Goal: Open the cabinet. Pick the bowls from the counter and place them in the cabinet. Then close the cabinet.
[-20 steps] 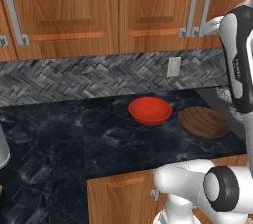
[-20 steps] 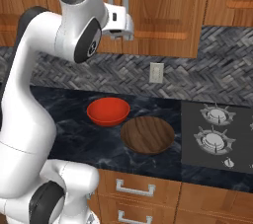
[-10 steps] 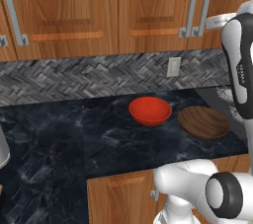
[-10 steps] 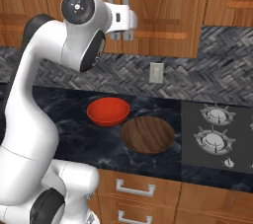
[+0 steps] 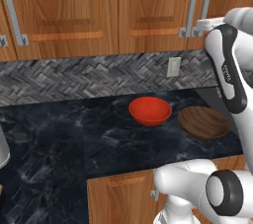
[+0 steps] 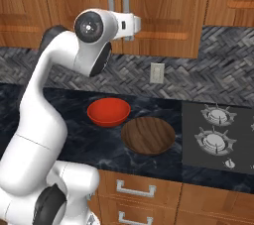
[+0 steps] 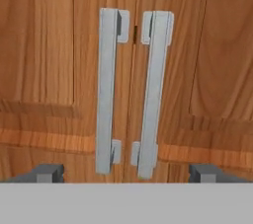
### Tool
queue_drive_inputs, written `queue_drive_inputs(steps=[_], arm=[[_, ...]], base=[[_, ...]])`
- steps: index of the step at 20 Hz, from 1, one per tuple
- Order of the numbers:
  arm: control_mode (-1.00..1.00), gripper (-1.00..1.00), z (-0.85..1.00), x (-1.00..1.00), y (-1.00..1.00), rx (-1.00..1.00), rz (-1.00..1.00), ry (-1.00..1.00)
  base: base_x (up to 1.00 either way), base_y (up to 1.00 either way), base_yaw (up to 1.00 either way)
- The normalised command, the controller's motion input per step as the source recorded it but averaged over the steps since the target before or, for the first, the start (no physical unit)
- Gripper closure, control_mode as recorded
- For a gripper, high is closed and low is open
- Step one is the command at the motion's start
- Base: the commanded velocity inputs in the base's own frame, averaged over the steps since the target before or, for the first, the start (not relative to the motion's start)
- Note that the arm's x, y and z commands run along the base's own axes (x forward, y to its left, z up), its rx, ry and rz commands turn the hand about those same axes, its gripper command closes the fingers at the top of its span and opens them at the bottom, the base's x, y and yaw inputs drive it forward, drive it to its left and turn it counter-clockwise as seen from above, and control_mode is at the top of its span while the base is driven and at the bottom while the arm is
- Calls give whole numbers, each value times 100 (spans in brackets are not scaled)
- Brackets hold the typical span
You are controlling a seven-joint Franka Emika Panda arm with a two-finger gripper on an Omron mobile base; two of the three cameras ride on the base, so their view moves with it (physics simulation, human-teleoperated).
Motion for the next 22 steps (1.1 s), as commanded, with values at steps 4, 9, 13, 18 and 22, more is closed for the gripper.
queue_drive_inputs(steps=[4,9,13,18,22], arm=[[-100,-100,0,49,-31,6,0,0],[-100,-100,0,53,-12,2,1,0],[-100,-100,0,64,0,0,0,-4],[-100,-100,0,58,-2,0,0,-8],[-100,-100,-2,56,-2,0,0,-9]], base=[[0,0,0],[0,0,0],[0,0,0],[0,0,0],[0,0,0]])
